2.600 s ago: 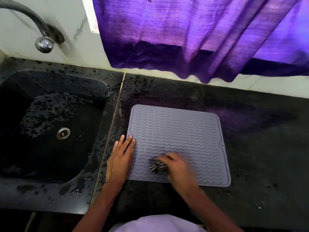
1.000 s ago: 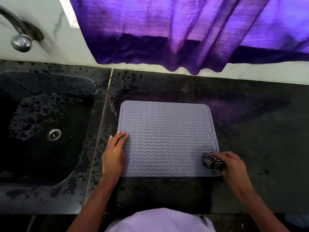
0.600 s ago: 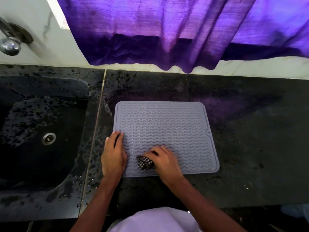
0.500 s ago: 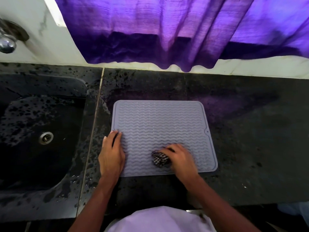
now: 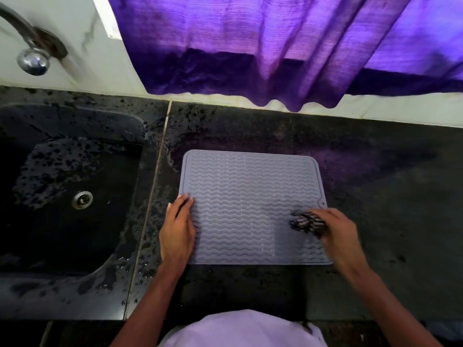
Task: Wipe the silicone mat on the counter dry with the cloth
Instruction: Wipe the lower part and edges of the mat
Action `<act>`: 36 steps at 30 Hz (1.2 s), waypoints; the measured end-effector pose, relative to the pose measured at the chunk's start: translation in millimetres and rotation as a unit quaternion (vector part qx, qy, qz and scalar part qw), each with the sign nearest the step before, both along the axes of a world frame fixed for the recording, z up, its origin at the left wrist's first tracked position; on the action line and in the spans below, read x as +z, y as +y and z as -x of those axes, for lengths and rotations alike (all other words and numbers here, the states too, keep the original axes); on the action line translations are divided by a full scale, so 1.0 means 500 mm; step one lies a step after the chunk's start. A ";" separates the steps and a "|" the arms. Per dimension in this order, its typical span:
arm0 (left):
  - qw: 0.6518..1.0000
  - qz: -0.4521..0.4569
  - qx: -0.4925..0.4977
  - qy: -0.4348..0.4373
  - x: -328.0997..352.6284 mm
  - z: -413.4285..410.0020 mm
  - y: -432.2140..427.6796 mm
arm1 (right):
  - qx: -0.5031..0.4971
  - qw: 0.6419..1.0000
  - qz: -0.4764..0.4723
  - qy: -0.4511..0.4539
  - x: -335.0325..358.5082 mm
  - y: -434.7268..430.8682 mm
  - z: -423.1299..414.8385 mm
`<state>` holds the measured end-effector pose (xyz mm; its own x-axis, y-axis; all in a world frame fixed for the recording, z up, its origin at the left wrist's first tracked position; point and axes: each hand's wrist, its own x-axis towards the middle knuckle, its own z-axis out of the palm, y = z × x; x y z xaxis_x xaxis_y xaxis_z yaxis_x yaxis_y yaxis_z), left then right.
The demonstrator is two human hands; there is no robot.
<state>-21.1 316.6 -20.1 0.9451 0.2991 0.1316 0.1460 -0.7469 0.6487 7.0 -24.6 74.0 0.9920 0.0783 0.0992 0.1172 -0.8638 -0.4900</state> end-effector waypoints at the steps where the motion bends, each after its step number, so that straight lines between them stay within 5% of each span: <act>1: 1.000 0.002 0.005 0.006 0.001 0.000 0.000 | 0.036 0.999 -0.012 -0.005 0.000 0.060 -0.005; 9: 1.000 -0.014 -0.008 0.010 0.001 0.000 0.004 | 0.213 0.975 0.039 0.053 -0.052 0.383 0.012; 18: 1.000 0.002 0.005 0.011 0.006 -0.004 0.003 | 0.125 0.984 0.100 0.080 -0.072 0.130 -0.006; 23: 0.999 0.027 0.018 0.016 0.006 -0.005 0.002 | 0.019 0.993 0.047 0.105 -0.040 0.033 -0.018; 29: 0.995 0.071 0.065 -0.018 0.017 0.008 0.006 | 0.120 0.990 -0.050 0.061 -0.032 0.197 -0.050; 36: 0.999 -0.035 -0.001 -0.003 0.013 0.016 0.036 | 0.216 0.975 0.042 0.040 -0.062 0.426 -0.024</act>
<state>-28.8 334.8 -13.7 0.9446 0.2879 0.1576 0.1414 -0.7903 0.5962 18.8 188.5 43.2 0.8689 0.4950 -0.0011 0.4435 -0.7793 -0.4427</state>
